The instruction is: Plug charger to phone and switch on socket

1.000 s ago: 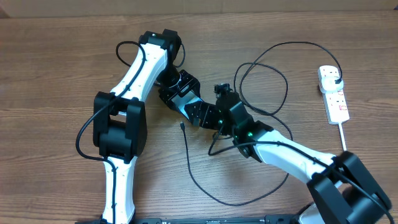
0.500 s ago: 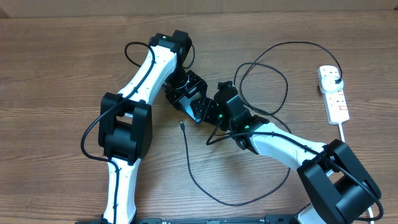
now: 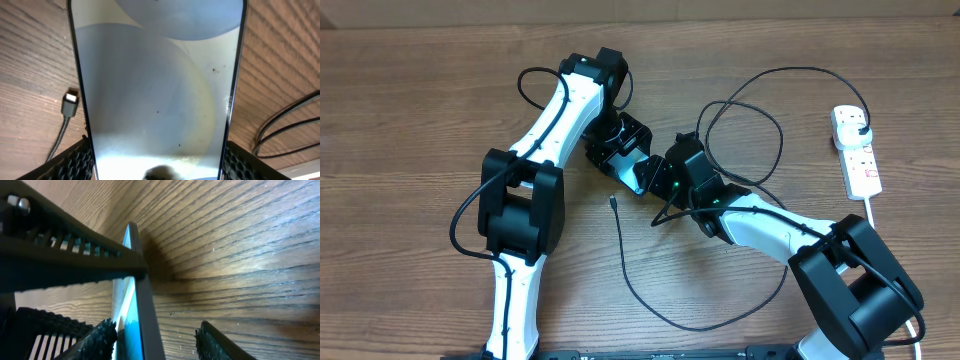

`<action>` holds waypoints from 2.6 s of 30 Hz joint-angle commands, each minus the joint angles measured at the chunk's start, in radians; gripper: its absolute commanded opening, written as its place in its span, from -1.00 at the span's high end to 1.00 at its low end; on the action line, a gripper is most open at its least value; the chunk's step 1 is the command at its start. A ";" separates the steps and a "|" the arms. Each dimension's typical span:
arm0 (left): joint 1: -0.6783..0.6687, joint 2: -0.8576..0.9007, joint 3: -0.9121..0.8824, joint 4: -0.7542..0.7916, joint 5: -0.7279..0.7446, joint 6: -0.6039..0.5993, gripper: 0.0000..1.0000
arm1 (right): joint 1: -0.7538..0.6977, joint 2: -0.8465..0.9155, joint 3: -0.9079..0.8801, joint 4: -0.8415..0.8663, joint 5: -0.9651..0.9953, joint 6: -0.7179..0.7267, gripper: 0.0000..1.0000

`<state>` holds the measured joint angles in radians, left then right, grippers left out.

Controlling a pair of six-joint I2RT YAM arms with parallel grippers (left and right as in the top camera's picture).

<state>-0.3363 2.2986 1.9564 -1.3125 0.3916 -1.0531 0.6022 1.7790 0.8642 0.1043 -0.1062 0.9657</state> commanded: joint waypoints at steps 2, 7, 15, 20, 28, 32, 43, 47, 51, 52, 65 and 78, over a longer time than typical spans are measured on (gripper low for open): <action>-0.010 -0.010 0.005 0.010 -0.013 -0.039 0.91 | -0.002 0.004 0.028 0.009 -0.023 0.041 0.02; -0.027 -0.010 0.005 0.021 -0.053 -0.056 0.91 | -0.002 0.004 0.029 0.014 -0.038 0.060 0.17; -0.038 -0.010 0.005 0.043 -0.082 -0.058 0.91 | -0.011 0.004 0.029 0.032 -0.110 0.061 0.27; -0.037 -0.010 0.005 0.043 -0.074 -0.058 0.92 | -0.043 0.004 0.028 0.068 -0.182 0.064 0.35; -0.037 -0.010 0.005 0.060 -0.043 -0.058 0.91 | -0.056 0.004 0.028 0.071 -0.204 0.082 0.58; -0.037 -0.010 0.005 0.059 -0.043 -0.054 0.91 | -0.056 0.004 0.028 0.070 -0.208 0.082 0.67; -0.037 -0.010 0.005 0.056 -0.044 -0.051 0.91 | -0.056 0.004 0.028 0.070 -0.210 0.086 0.92; -0.036 -0.010 0.005 0.053 -0.043 -0.042 0.50 | -0.058 0.004 0.028 0.070 -0.205 0.086 0.93; -0.023 -0.010 0.005 0.033 -0.043 -0.013 0.17 | -0.071 0.004 0.028 0.069 -0.202 0.085 0.93; -0.012 -0.011 0.006 0.021 -0.039 0.011 0.15 | -0.082 0.004 0.028 0.065 -0.202 0.078 0.93; 0.108 -0.233 0.023 -0.063 -0.108 0.282 0.18 | -0.244 -0.035 0.028 -0.007 -0.319 0.017 0.92; 0.094 -0.649 -0.200 -0.093 -0.369 0.328 -0.33 | -0.257 -0.286 0.028 -0.156 -0.323 -0.055 0.93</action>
<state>-0.2379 1.7061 1.8782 -1.4319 0.0750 -0.7589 0.3439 1.5749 0.8749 -0.0471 -0.4156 0.9363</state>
